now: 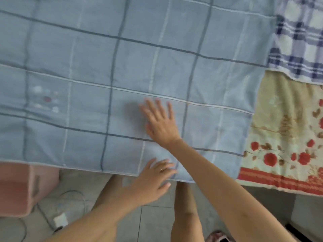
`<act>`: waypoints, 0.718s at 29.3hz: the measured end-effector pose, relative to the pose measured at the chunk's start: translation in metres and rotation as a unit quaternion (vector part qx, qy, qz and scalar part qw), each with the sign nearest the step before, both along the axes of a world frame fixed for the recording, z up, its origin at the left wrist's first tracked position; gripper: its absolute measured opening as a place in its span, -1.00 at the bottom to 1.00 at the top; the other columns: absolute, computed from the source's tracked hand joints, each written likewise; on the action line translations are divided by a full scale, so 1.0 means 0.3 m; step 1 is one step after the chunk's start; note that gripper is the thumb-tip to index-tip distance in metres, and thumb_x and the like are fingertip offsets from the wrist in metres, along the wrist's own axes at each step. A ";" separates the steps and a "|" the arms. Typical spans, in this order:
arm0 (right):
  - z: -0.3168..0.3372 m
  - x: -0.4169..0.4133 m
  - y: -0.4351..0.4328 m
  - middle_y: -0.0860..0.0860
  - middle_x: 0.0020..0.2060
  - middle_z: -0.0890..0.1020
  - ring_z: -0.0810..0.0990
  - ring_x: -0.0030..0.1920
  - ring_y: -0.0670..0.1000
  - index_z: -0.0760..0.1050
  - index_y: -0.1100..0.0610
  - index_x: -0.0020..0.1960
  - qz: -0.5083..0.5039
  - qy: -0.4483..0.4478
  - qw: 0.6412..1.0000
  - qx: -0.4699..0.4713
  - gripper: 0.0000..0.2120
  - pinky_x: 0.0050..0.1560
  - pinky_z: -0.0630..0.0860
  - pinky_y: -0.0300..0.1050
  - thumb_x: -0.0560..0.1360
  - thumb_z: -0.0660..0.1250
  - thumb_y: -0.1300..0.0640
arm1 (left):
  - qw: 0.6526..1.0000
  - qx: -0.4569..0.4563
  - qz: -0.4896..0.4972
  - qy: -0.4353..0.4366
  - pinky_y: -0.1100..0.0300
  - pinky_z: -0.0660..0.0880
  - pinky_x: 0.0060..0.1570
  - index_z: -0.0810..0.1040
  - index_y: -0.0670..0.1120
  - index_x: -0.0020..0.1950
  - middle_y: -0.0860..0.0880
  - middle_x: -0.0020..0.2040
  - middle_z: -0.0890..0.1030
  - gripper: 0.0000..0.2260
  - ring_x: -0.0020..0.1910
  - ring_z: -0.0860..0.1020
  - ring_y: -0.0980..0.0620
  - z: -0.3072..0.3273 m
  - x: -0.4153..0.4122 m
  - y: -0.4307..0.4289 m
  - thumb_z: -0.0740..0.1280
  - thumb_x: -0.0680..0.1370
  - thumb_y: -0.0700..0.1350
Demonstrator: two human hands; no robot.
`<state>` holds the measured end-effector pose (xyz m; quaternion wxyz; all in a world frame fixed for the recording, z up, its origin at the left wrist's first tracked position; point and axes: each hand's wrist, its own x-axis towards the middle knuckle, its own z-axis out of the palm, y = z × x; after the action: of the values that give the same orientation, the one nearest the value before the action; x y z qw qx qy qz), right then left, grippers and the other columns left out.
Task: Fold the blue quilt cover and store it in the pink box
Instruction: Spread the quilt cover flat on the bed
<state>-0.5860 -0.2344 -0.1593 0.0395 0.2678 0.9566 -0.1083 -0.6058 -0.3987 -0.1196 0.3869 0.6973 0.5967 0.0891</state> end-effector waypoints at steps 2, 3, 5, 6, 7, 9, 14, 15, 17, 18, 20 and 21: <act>-0.024 -0.242 -0.094 0.01 0.40 0.42 0.37 0.40 0.11 0.39 -0.03 0.41 0.193 -0.021 0.981 0.009 -0.46 0.43 0.07 0.16 0.43 0.20 -0.02 | 0.997 0.018 0.069 0.020 0.04 0.18 0.34 0.44 0.04 0.23 0.02 0.28 0.51 -0.63 0.37 0.31 0.05 -0.018 -0.246 -0.119 0.17 0.43 -0.01; -0.042 -0.359 -0.103 -0.01 0.39 0.44 0.40 0.39 0.10 0.41 -0.04 0.39 0.273 -0.026 0.962 0.023 -0.50 0.43 0.06 0.16 0.47 0.13 -0.06 | 0.992 0.028 0.109 0.054 0.02 0.17 0.32 0.43 0.02 0.25 -0.03 0.30 0.50 -0.60 0.37 0.30 0.01 -0.023 -0.393 -0.176 0.18 0.42 -0.01; -0.098 -0.499 -0.017 -0.01 0.35 0.48 0.44 0.36 0.12 0.46 -0.04 0.36 0.309 -0.070 0.947 0.042 -0.48 0.41 0.12 0.24 0.48 0.05 -0.17 | 0.975 0.016 0.179 0.128 -0.09 0.26 0.28 0.38 0.00 0.31 -0.13 0.36 0.43 -0.52 0.37 0.27 -0.08 -0.039 -0.637 -0.253 0.17 0.39 0.04; -0.098 -0.662 0.032 0.00 0.34 0.49 0.45 0.34 0.15 0.47 -0.04 0.35 0.267 -0.102 0.956 0.067 -0.45 0.35 0.20 0.33 0.47 0.06 -0.23 | 0.960 -0.027 0.227 0.161 -0.20 0.32 0.23 0.37 -0.01 0.33 -0.17 0.38 0.40 -0.47 0.37 0.25 -0.12 -0.036 -0.835 -0.321 0.17 0.37 0.09; -0.086 -0.770 0.099 0.00 0.35 0.48 0.44 0.35 0.19 0.45 -0.05 0.37 0.180 -0.113 0.975 0.069 -0.42 0.30 0.24 0.43 0.45 0.10 -0.28 | 0.944 -0.065 0.270 0.180 -0.31 0.34 0.16 0.35 -0.02 0.36 -0.20 0.40 0.36 -0.42 0.38 0.23 -0.15 -0.039 -0.988 -0.364 0.16 0.36 0.14; -0.054 -0.908 0.222 -0.01 0.49 0.25 0.20 0.48 0.22 0.21 -0.06 0.50 -0.016 -0.122 0.992 0.034 -0.35 0.33 0.03 0.47 0.49 0.12 -0.31 | 0.899 -0.113 0.368 0.208 -0.43 0.25 0.15 0.30 -0.02 0.45 -0.23 0.48 0.23 -0.31 0.44 0.14 -0.22 -0.062 -1.216 -0.415 0.17 0.36 0.24; 0.023 -1.228 0.159 0.03 0.55 -0.01 -0.06 0.54 0.13 -0.11 0.06 0.56 -0.044 -0.132 0.989 0.046 -0.31 0.44 -0.22 0.30 0.58 0.03 -0.22 | 0.761 -0.192 0.586 0.200 -0.31 -0.07 0.37 0.00 -0.03 0.57 -0.12 0.57 -0.16 -0.10 0.53 -0.17 -0.15 -0.056 -1.597 -0.462 0.43 0.40 0.21; 0.024 -1.286 0.103 0.05 0.53 0.13 0.08 0.52 0.16 -0.02 0.03 0.56 0.046 -0.113 0.991 0.061 -0.34 0.43 -0.08 0.34 0.56 0.05 -0.22 | 0.750 -0.190 0.603 0.192 -0.31 -0.09 0.37 -0.04 -0.02 0.57 -0.10 0.56 -0.19 -0.05 0.53 -0.19 -0.13 -0.050 -1.642 -0.441 0.44 0.38 0.22; 0.003 -1.456 -0.019 0.05 0.44 0.36 0.32 0.43 0.18 0.14 -0.02 0.49 0.212 -0.108 0.968 0.081 -0.38 0.36 0.16 0.38 0.49 0.05 -0.24 | 0.740 -0.192 0.625 0.156 -0.33 -0.13 0.37 -0.15 0.01 0.56 -0.06 0.55 -0.27 0.03 0.52 -0.24 -0.11 -0.058 -1.774 -0.408 0.43 0.34 0.28; -0.008 -1.520 -0.070 0.04 0.42 0.39 0.35 0.41 0.16 0.17 -0.03 0.47 0.262 -0.112 0.955 0.076 -0.38 0.35 0.15 0.37 0.47 0.04 -0.25 | 0.740 -0.191 0.631 0.138 -0.34 -0.14 0.36 -0.20 0.02 0.56 -0.05 0.54 -0.30 0.07 0.52 -0.27 -0.10 -0.055 -1.831 -0.374 0.42 0.32 0.31; -0.012 -1.651 -0.133 0.02 0.43 0.37 0.35 0.42 0.14 0.18 -0.06 0.47 0.318 -0.133 0.936 0.064 -0.37 0.35 0.09 0.34 0.47 0.02 -0.30 | 0.738 -0.178 0.640 0.116 -0.37 -0.16 0.35 -0.25 0.04 0.55 -0.05 0.53 -0.34 0.13 0.51 -0.29 -0.11 -0.057 -1.952 -0.306 0.43 0.27 0.36; -0.022 -1.699 -0.137 0.03 0.44 0.36 0.36 0.42 0.15 0.19 -0.06 0.47 0.325 -0.125 0.935 0.068 -0.34 0.34 0.09 0.34 0.46 0.01 -0.34 | 0.741 -0.180 0.639 0.106 -0.38 -0.16 0.34 -0.29 0.04 0.54 -0.05 0.52 -0.36 0.16 0.51 -0.31 -0.12 -0.046 -2.005 -0.264 0.42 0.25 0.38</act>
<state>-1.0957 -0.2756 -0.1659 0.1732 -0.0447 0.9838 0.0098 -1.2074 -0.4779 -0.1333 0.2921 0.0750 0.9443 0.1320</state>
